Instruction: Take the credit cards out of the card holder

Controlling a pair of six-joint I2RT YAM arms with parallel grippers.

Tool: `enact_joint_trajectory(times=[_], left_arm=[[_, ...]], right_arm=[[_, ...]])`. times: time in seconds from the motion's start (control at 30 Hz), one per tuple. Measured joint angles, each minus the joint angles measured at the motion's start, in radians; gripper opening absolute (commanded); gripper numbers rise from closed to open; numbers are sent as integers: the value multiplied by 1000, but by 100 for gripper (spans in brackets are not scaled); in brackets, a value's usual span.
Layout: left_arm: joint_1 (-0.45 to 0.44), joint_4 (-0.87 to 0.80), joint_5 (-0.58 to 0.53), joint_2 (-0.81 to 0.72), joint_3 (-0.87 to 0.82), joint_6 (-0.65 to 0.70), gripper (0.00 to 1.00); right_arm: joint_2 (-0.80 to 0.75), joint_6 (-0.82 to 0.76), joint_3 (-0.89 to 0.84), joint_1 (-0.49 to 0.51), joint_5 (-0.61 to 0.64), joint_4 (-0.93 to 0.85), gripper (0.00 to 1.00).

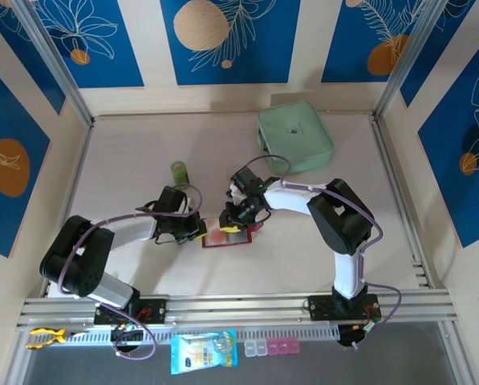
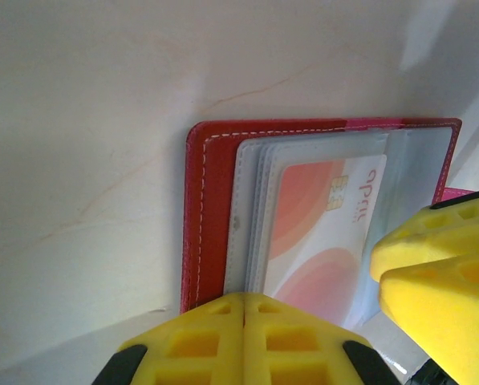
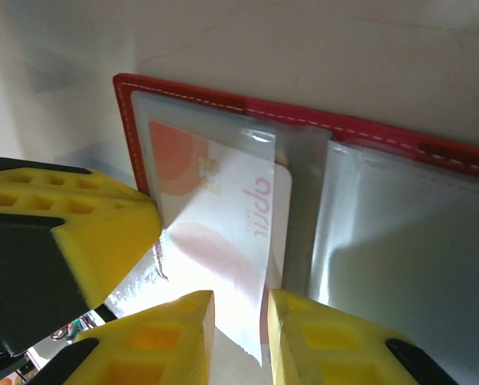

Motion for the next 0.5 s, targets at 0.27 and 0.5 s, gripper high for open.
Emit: enact_joint_trajectory(times=[0.27, 0.5], left_arm=[[4, -1, 0, 1, 0, 11, 5], [6, -1, 0, 1, 0, 11, 4]], right_arm=[[8, 0, 6, 0, -5, 6, 21], [10, 0, 10, 0, -7, 8, 21]])
